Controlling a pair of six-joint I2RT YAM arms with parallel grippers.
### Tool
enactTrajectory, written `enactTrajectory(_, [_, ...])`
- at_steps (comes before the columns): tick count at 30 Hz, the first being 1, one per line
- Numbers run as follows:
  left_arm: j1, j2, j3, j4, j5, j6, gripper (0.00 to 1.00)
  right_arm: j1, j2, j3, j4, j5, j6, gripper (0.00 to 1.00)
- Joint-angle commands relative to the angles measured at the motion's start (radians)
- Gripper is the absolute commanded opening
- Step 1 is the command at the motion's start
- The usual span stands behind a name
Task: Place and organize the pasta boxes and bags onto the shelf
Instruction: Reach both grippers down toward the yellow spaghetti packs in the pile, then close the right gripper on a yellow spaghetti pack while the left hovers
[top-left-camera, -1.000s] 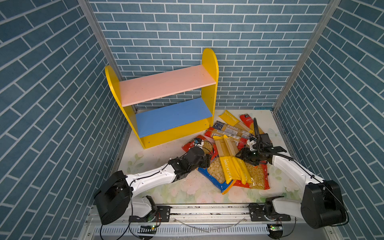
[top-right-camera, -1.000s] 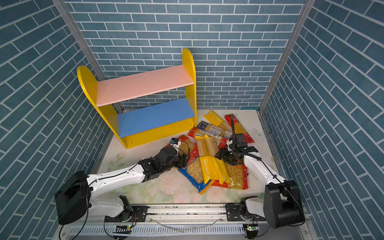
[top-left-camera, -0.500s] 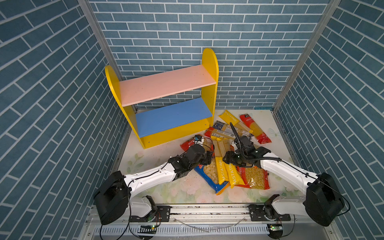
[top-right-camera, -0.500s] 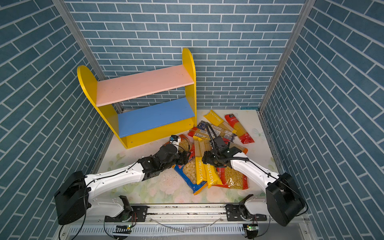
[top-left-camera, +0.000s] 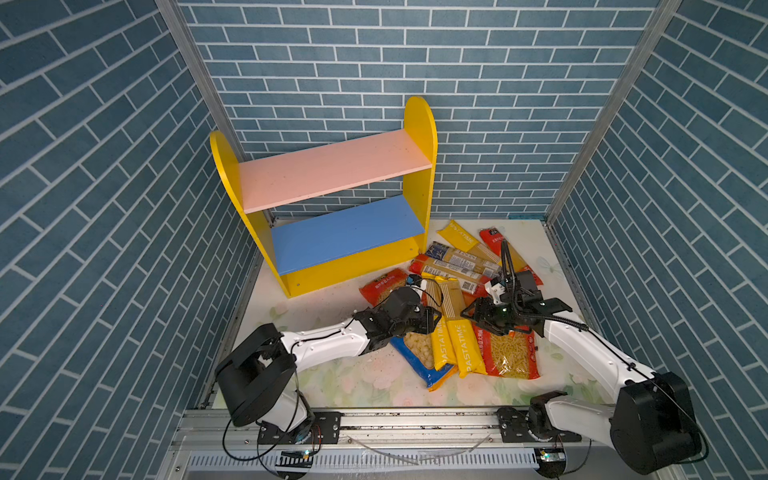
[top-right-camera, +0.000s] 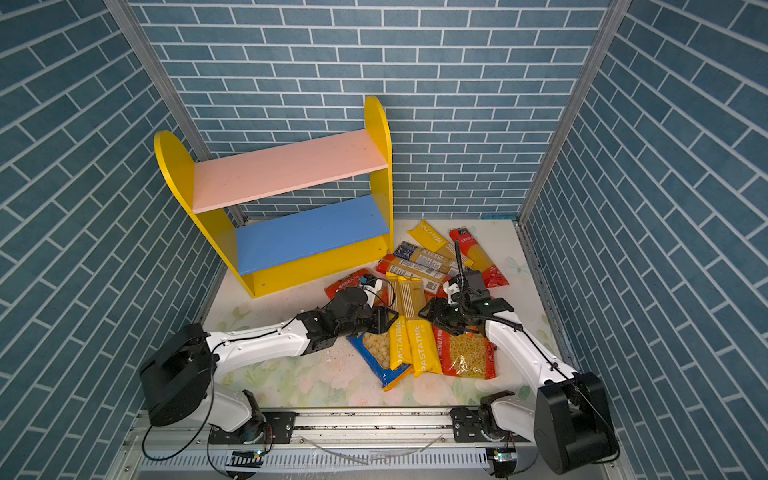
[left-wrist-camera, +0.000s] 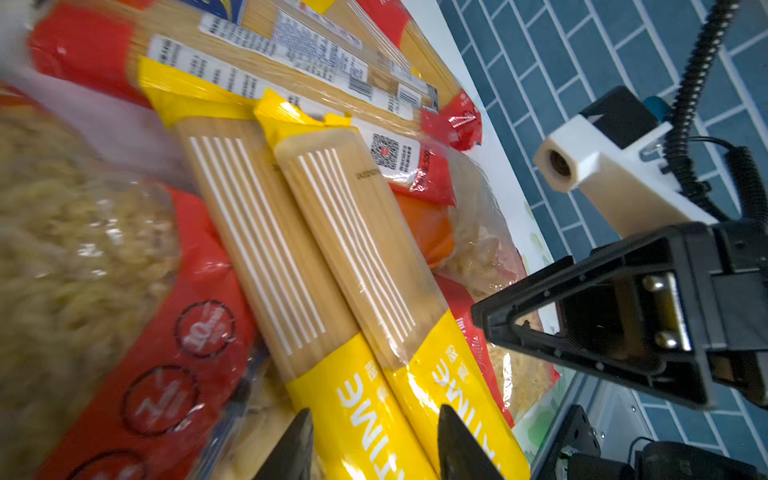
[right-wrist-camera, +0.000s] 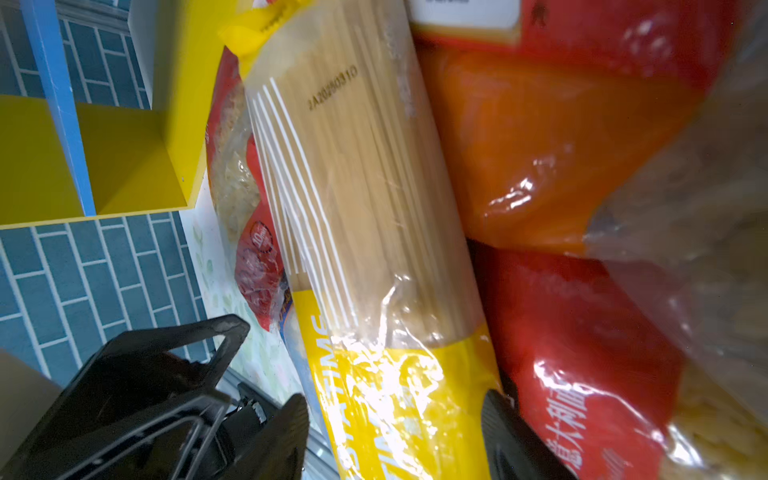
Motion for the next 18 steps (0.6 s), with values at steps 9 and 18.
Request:
enactTrajectory(9, [-0.009, 0.136, 0.037, 0.116, 0.112, -0.052, 0.26, -0.018, 0.131, -0.130, 0.180, -0.172, -0.072, 0.63])
enactTrajectory(18, [0.005, 0.116, 0.001, 0.124, 0.094, -0.059, 0.22, -0.017, 0.017, -0.124, 0.347, -0.321, 0.058, 0.51])
